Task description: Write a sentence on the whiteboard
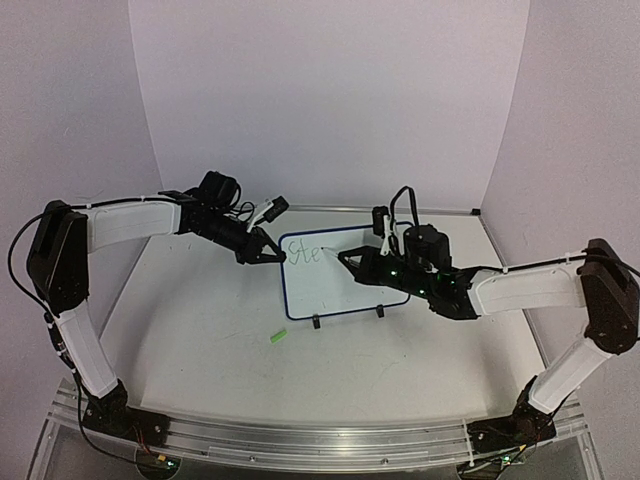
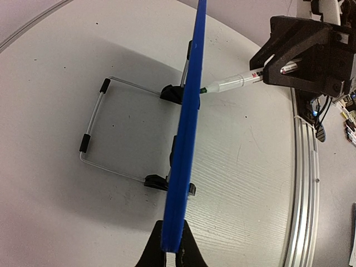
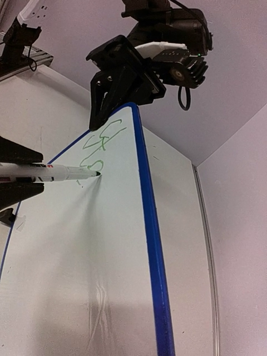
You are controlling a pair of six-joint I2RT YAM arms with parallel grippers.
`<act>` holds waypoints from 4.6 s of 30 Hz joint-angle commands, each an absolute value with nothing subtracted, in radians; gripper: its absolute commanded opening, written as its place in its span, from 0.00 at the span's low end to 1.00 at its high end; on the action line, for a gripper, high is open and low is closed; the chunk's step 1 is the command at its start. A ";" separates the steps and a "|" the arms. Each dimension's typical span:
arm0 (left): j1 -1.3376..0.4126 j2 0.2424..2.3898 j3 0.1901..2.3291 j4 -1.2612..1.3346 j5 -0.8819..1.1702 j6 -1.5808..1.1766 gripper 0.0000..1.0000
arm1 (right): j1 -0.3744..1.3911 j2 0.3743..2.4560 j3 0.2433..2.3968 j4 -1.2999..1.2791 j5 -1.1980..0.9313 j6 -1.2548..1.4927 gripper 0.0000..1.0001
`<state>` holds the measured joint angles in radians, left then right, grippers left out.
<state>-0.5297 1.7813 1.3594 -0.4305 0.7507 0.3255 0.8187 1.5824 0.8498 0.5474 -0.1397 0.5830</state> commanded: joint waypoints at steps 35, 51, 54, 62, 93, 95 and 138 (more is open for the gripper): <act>-0.549 1.772 1.384 -0.477 0.694 0.351 0.00 | 0.817 1.526 0.848 0.552 -0.192 0.582 0.00; -0.551 1.772 1.384 -0.476 0.694 0.352 0.00 | 0.817 1.587 0.912 0.552 -0.126 0.554 0.00; -0.551 1.773 1.384 -0.476 0.694 0.352 0.00 | 0.817 1.594 0.917 0.551 -0.118 0.554 0.00; -0.553 1.776 1.384 -0.477 0.694 0.351 0.00 | 0.816 1.585 0.900 0.551 -0.063 0.567 0.00; -0.557 1.777 1.386 -0.480 0.691 0.354 0.00 | 0.817 1.605 0.890 0.510 -0.112 0.558 0.00; -0.557 1.776 1.385 -0.480 0.689 0.355 0.00 | 0.817 1.607 0.893 0.511 -0.110 0.557 0.00; -0.577 1.769 1.381 -0.499 0.664 0.369 0.00 | 0.663 1.378 0.779 0.462 -0.326 0.527 0.00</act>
<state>-0.5510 1.7752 1.3685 -0.4549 0.7194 0.3435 0.6753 1.3647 0.7456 0.4251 -0.2952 0.5282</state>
